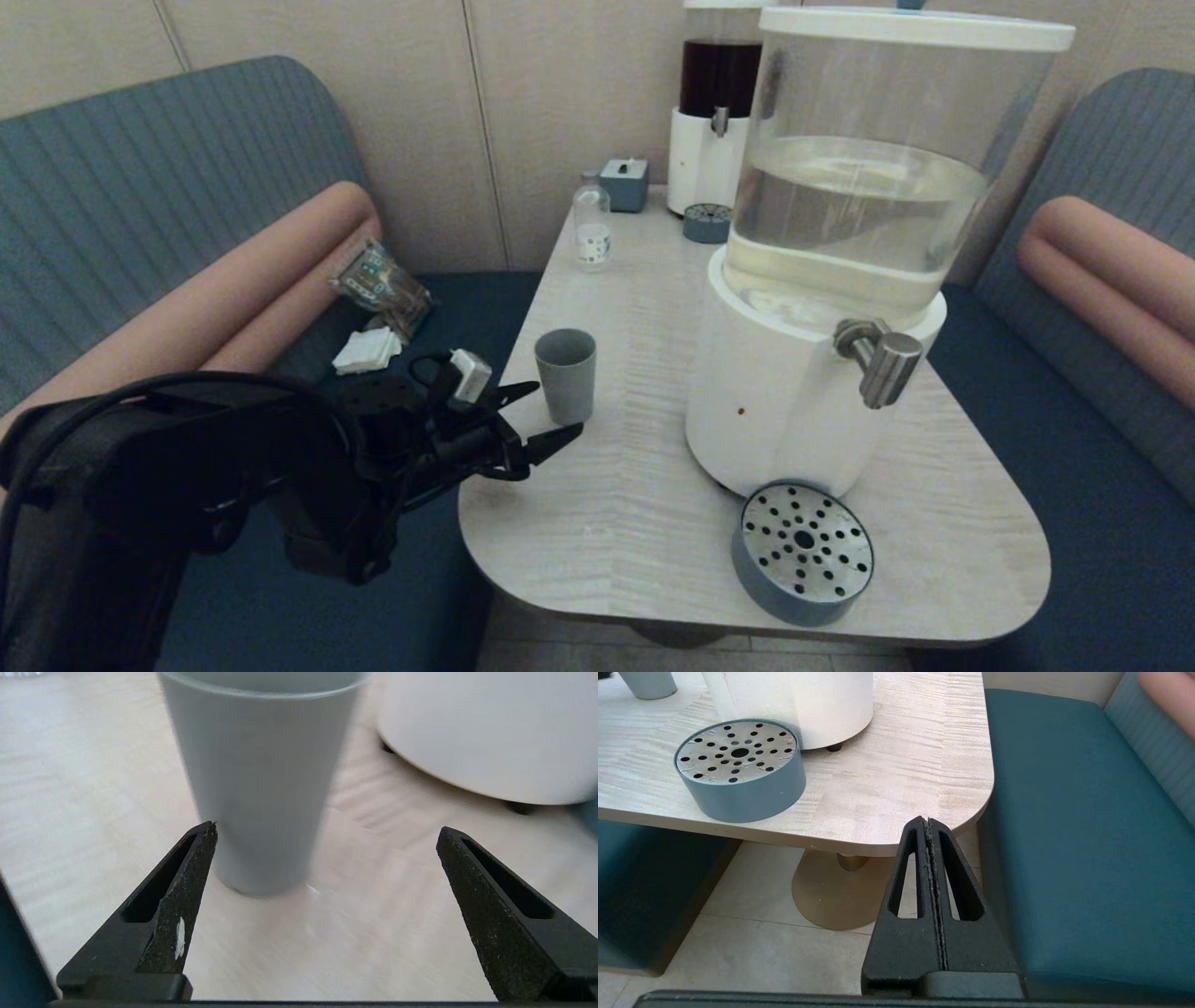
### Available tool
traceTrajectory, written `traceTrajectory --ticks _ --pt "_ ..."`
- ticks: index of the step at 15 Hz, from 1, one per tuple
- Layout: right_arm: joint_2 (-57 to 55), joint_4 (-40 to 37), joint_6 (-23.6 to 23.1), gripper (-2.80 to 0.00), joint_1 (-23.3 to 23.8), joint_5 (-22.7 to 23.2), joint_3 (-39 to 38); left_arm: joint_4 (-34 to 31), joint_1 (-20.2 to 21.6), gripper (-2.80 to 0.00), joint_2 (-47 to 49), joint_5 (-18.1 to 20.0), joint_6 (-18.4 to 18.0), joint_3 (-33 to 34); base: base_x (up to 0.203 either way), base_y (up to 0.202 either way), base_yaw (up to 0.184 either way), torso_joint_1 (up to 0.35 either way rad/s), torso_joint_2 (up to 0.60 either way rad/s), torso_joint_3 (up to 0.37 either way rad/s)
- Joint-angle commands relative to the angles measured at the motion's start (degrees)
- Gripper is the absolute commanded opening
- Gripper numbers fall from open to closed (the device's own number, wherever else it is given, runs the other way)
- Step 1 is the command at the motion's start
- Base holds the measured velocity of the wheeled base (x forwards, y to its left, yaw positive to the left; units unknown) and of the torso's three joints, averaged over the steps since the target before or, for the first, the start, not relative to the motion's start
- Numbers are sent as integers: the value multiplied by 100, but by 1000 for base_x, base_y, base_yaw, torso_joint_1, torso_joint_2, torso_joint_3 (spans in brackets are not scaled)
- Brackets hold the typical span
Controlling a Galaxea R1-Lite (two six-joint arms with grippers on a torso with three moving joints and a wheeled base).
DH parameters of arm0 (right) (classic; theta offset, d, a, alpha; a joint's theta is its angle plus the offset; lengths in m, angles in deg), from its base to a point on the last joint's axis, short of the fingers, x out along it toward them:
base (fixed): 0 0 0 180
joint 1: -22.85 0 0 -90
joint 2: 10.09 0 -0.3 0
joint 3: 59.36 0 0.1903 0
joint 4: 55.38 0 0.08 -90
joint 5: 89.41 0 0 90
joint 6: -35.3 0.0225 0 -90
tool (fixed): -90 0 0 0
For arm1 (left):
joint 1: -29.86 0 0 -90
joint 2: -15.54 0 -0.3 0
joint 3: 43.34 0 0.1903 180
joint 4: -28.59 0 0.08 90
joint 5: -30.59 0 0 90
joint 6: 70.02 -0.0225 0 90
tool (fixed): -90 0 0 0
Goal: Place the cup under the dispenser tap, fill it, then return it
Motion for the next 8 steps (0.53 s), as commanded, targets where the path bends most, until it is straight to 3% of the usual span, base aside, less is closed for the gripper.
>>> traceTrajectory --ticks 1,4,8 --pt "-5 5 -7 -280 -8 0 0 48 2 0 -451 10 0 398 0 0 0 0 0 0" --pt "-5 5 -7 -280 1 0 0 48 184 0 -796 -31 -36 926 0 0 0 0 0 0" --pt "-5 5 -7 -280 1 0 0 48 766 0 -1773 49 -147 1645 0 0 0 0 0 0"
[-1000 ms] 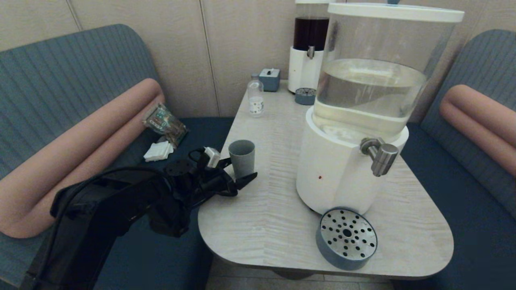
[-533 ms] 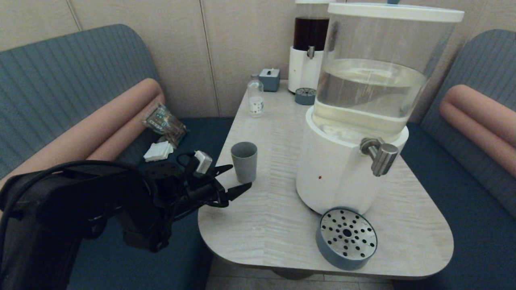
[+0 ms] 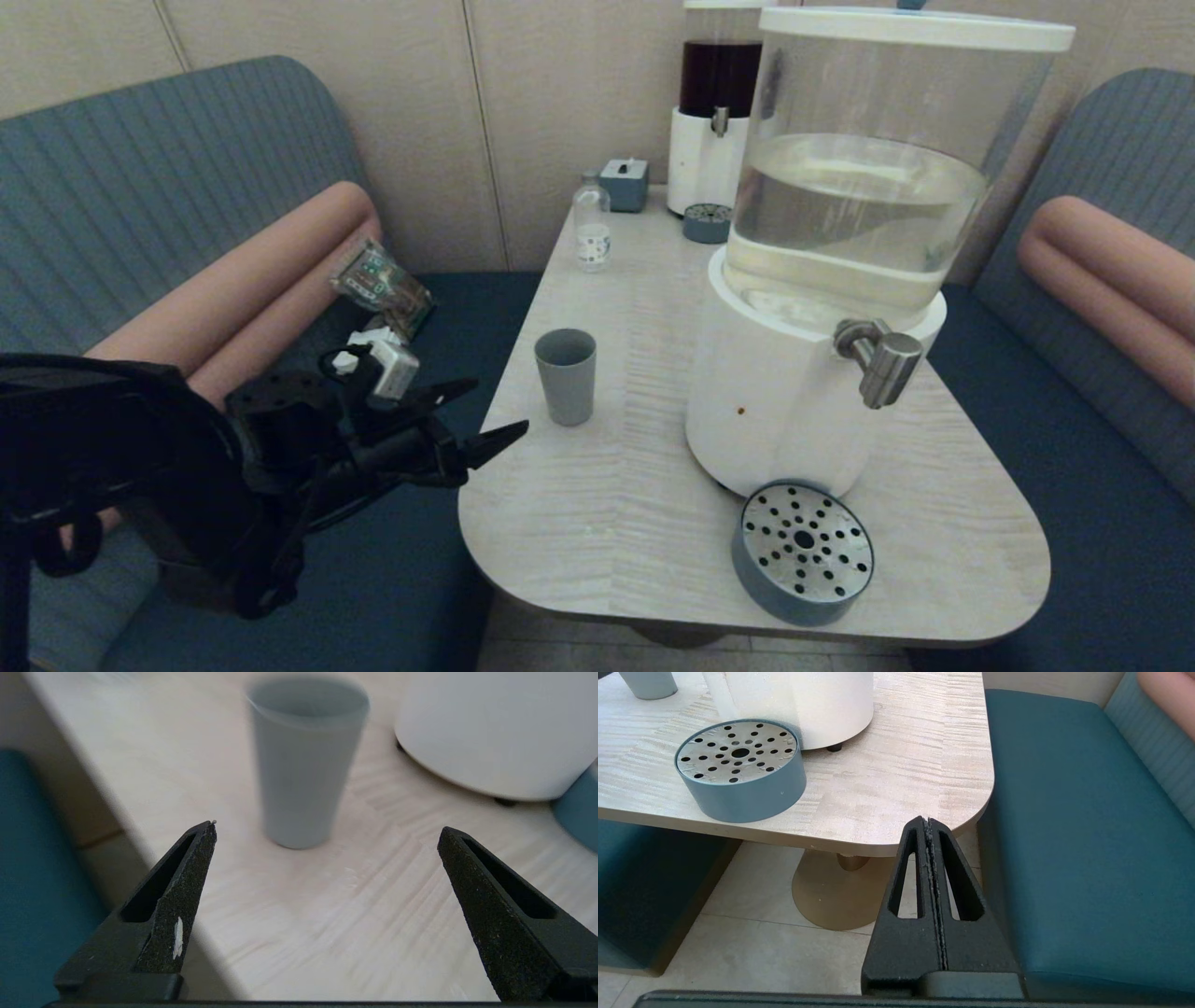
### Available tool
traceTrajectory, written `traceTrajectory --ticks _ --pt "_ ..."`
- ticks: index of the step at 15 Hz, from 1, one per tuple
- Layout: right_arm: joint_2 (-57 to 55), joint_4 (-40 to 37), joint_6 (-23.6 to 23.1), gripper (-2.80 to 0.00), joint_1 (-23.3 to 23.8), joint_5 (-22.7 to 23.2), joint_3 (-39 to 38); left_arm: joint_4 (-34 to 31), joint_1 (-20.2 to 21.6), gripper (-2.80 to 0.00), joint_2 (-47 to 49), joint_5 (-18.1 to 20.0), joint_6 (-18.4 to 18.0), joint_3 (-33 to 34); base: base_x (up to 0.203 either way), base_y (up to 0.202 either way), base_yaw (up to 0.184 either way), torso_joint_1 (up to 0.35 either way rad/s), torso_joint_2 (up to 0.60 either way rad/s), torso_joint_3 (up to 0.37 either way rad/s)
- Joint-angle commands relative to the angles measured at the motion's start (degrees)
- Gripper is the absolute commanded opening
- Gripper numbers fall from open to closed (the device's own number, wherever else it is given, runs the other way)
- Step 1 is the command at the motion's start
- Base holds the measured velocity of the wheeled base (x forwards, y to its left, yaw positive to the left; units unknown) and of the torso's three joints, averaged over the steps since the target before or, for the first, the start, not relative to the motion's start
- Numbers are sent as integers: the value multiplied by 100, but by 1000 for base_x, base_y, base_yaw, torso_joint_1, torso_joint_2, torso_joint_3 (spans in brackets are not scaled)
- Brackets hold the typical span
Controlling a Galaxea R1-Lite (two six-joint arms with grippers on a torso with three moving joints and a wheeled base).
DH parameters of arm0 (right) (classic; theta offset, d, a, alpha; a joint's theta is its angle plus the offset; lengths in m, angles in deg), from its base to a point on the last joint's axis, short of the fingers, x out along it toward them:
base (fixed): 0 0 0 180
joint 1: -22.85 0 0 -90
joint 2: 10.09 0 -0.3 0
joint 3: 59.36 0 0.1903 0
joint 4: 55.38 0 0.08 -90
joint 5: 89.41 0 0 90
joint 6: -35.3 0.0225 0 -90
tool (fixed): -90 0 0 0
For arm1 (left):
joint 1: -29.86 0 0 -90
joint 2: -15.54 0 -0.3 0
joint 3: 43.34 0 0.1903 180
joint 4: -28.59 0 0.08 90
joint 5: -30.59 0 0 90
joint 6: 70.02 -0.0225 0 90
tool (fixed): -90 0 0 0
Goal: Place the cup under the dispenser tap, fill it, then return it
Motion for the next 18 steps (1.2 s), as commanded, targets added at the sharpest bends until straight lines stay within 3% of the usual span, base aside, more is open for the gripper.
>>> traceTrajectory --ticks 1,2,3,7,9,12,16,18 --pt "-5 2 -4 -280 -7 0 0 49 246 0 -792 40 2 337 0 0 0 0 0 0" --pt "-5 2 2 -280 -1 0 0 49 350 0 -1115 55 12 518 0 0 0 0 0 0" --pt "-5 2 -4 -280 -5 0 0 49 436 -280 -1477 64 26 747 0 0 0 0 0 0" --pt "-5 2 -4 -280 1 0 0 14 592 -280 -2869 29 54 1265 0 0 0 0 0 0" --pt "-5 2 -4 -280 1 0 0 -440 755 -280 -3722 -3 25 1328 0 0 0 0 0 0" --pt "-5 2 -4 -280 -3 0 0 -1936 1041 -280 -5352 -170 -47 1179 0 0 0 0 0 0" --pt "-5 2 -1 -280 1 0 0 -4901 1198 -280 -7755 -884 -80 717 0 0 0 0 0 0" --pt "-5 2 -4 -280 -6 0 0 -5889 1231 -280 -8686 -1318 -57 530 0 0 0 0 0 0"
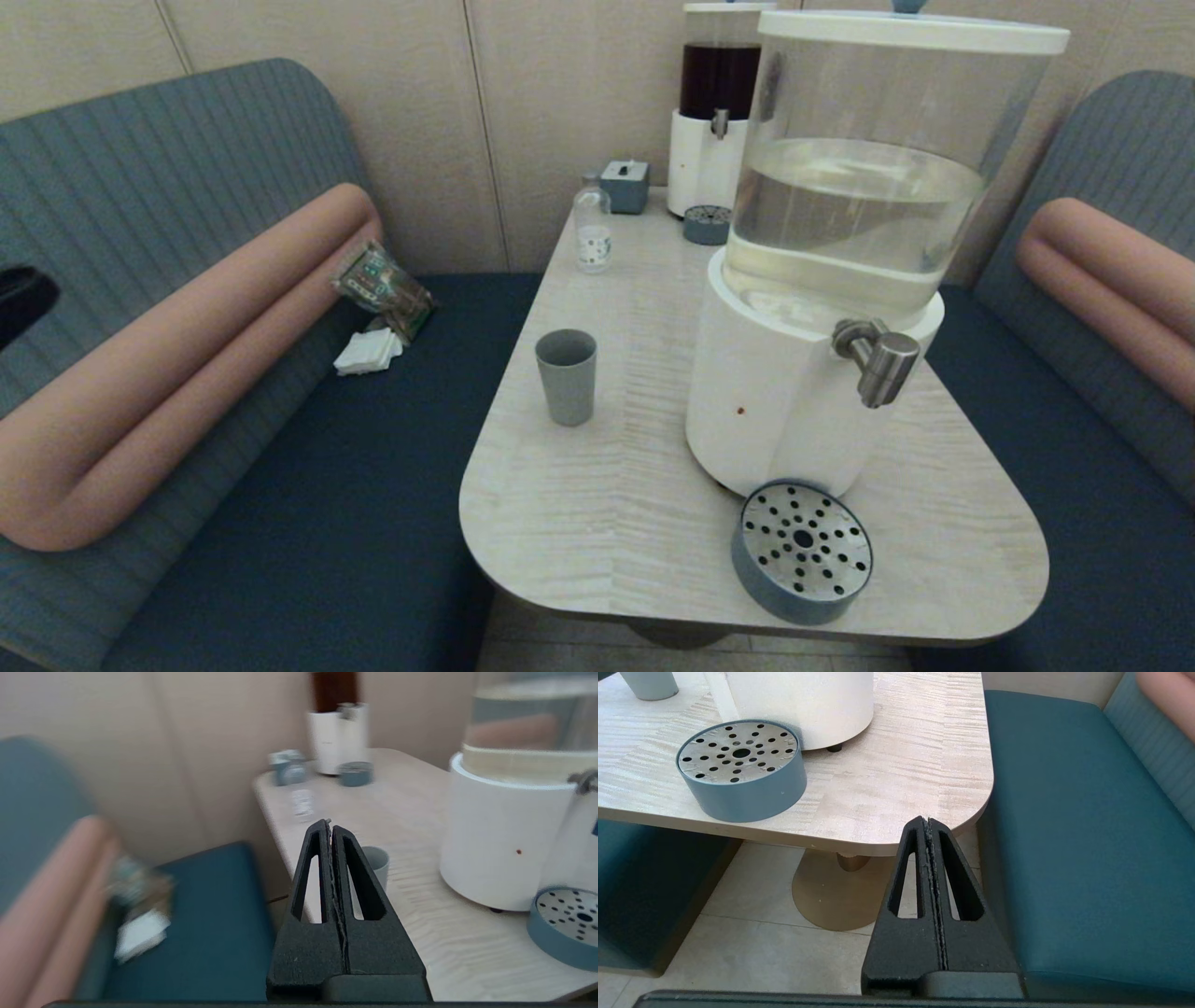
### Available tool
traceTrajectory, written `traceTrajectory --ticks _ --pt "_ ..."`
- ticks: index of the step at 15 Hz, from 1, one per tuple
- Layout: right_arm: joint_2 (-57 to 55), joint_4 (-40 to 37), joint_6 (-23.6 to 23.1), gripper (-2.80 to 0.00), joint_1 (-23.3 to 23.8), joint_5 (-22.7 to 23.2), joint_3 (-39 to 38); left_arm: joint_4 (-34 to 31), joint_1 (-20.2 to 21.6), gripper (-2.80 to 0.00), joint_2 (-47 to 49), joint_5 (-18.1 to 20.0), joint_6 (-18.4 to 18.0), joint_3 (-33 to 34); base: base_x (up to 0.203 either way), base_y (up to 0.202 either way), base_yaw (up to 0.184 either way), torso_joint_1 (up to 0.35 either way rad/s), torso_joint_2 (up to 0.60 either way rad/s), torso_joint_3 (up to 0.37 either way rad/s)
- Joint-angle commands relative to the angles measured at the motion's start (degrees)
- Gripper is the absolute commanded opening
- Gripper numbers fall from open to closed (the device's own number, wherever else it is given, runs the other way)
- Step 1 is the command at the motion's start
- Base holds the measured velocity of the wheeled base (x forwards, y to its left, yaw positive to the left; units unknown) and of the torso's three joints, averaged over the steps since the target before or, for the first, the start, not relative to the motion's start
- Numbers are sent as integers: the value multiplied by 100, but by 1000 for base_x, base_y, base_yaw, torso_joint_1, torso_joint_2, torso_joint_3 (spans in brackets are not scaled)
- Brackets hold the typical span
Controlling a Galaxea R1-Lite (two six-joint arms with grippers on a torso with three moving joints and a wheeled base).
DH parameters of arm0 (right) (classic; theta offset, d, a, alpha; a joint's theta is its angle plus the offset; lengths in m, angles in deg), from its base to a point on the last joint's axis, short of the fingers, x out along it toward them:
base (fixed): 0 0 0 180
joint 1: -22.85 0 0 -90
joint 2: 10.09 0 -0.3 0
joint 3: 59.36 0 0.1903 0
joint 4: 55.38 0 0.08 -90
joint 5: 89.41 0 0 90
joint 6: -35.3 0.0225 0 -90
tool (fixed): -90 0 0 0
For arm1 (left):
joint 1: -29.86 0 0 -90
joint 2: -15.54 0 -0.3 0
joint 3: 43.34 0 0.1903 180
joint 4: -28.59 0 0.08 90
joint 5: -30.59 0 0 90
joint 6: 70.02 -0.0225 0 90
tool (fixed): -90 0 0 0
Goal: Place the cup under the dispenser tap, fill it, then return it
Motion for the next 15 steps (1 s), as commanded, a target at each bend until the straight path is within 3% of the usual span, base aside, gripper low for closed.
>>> traceTrajectory --ticks 1,4,7,10,11,12,14,15 --pt "-5 5 -7 -280 1 0 0 -888 26 -280 -1295 -193 31 -129 0 0 0 0 0 0" --pt "-5 5 -5 -280 -3 0 0 -1956 -16 -280 -2317 -383 269 -214 0 0 0 0 0 0" --pt "-5 5 -7 -280 -2 0 0 -2809 -464 -280 -3062 -556 751 -343 0 0 0 0 0 0" --pt "-5 5 -7 -280 1 0 0 -3362 -654 -280 -3708 -769 807 -344 0 0 0 0 0 0" --pt "-5 5 -5 -280 1 0 0 -3512 -659 -280 -3933 -823 667 -328 0 0 0 0 0 0" --pt "-5 5 2 -280 1 0 0 -3740 -662 -280 -4121 -1028 259 -325 0 0 0 0 0 0" --pt "-5 5 -6 -280 -6 0 0 -4053 -663 -280 -4361 -1770 -754 -268 0 0 0 0 0 0" --pt "-5 5 -6 -280 0 0 0 -4125 -664 -280 -4373 -2076 -1046 -260 0 0 0 0 0 0"
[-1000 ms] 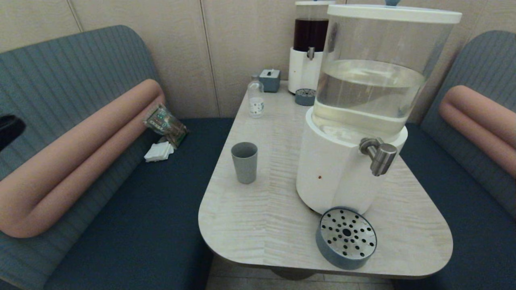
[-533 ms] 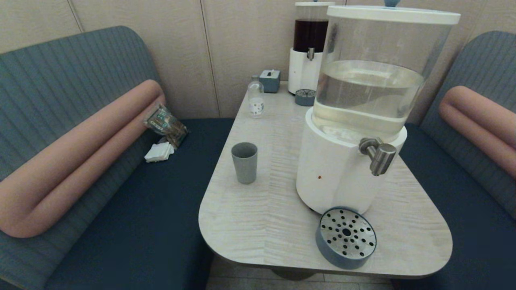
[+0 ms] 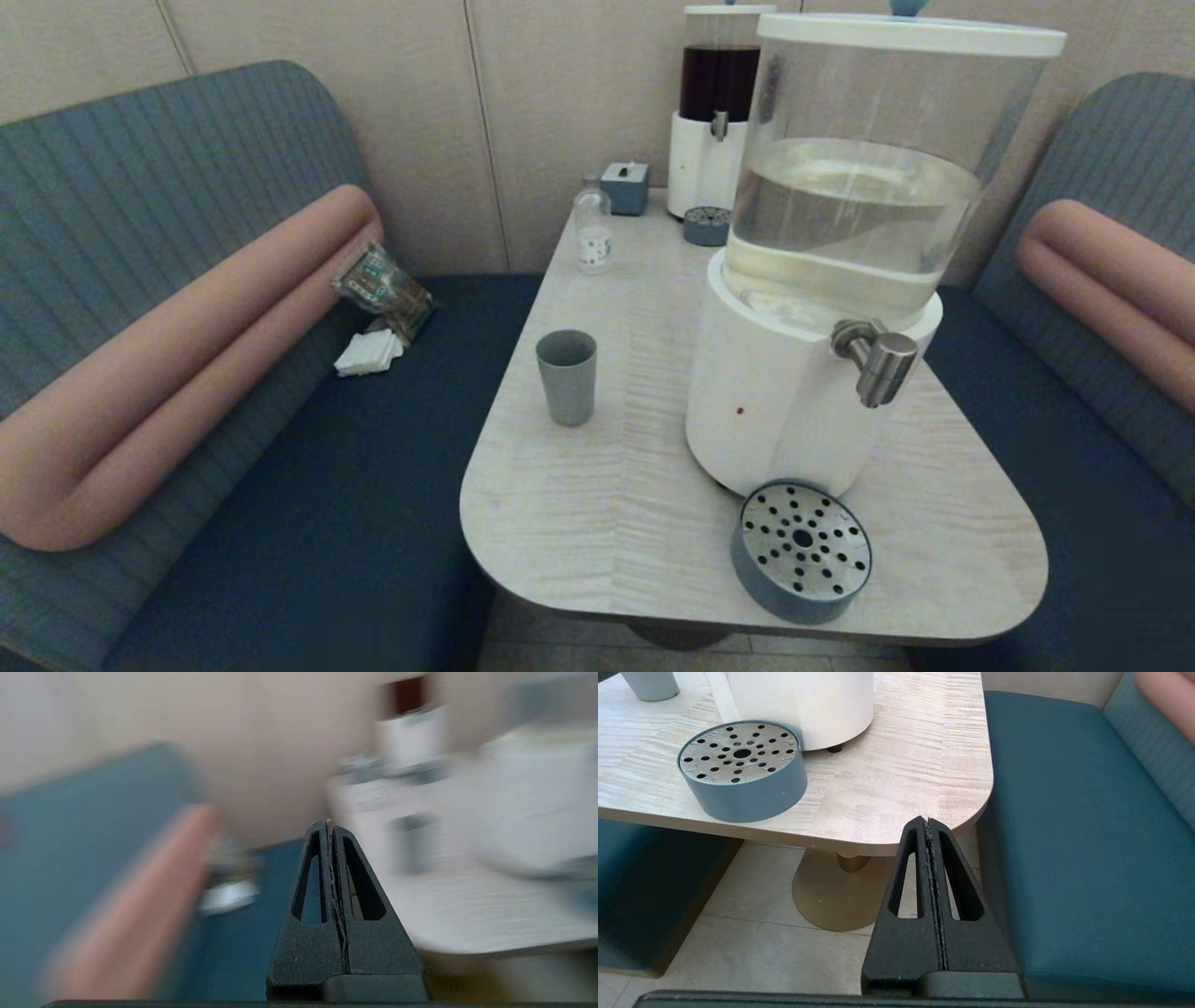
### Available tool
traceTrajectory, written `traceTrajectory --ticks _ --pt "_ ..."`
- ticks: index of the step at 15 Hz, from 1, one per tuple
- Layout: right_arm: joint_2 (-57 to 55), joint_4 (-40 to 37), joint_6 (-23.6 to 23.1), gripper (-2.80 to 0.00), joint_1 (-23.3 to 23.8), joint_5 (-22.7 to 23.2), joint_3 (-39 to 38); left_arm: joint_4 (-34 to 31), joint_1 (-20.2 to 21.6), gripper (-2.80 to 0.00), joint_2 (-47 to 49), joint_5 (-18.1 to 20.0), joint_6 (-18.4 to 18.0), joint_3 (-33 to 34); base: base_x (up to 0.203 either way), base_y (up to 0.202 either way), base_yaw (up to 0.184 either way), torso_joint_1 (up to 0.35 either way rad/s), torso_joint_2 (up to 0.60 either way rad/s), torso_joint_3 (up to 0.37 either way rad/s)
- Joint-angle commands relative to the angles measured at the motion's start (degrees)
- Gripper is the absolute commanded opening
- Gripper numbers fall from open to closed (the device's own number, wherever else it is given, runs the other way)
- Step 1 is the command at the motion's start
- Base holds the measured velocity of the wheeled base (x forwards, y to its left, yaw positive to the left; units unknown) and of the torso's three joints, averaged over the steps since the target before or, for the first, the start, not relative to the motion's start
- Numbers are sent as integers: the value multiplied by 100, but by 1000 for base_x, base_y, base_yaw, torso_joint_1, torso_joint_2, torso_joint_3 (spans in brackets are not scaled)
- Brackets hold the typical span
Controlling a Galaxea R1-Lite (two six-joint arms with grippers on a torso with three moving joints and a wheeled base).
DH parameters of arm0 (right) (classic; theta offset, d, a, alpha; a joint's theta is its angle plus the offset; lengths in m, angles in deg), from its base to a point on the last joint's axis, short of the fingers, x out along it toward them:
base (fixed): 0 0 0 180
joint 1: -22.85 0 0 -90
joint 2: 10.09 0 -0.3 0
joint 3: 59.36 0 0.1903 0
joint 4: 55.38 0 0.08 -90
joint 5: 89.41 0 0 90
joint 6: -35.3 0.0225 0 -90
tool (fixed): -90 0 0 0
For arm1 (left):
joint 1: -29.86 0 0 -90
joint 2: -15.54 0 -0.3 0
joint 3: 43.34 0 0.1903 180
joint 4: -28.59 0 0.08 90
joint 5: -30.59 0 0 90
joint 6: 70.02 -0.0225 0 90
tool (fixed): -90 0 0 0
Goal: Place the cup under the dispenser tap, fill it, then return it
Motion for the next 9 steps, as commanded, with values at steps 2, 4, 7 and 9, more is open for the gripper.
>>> traceTrajectory --ticks 2,4,7,9 --pt "-5 4 -7 -280 -3 0 0 -310 -2 -280 -162 -749 -724 413 0 0 0 0 0 0" --pt "-5 4 -7 -280 1 0 0 -507 -2 -280 -164 -1197 -838 1077 0 0 0 0 0 0" --pt "-5 4 -6 -280 -8 0 0 -521 -2 -280 -171 -1909 -1086 1828 0 0 0 0 0 0" --pt "-5 4 -1 -280 -8 0 0 -387 -2 -280 -164 -1967 -1081 2008 0 0 0 0 0 0"
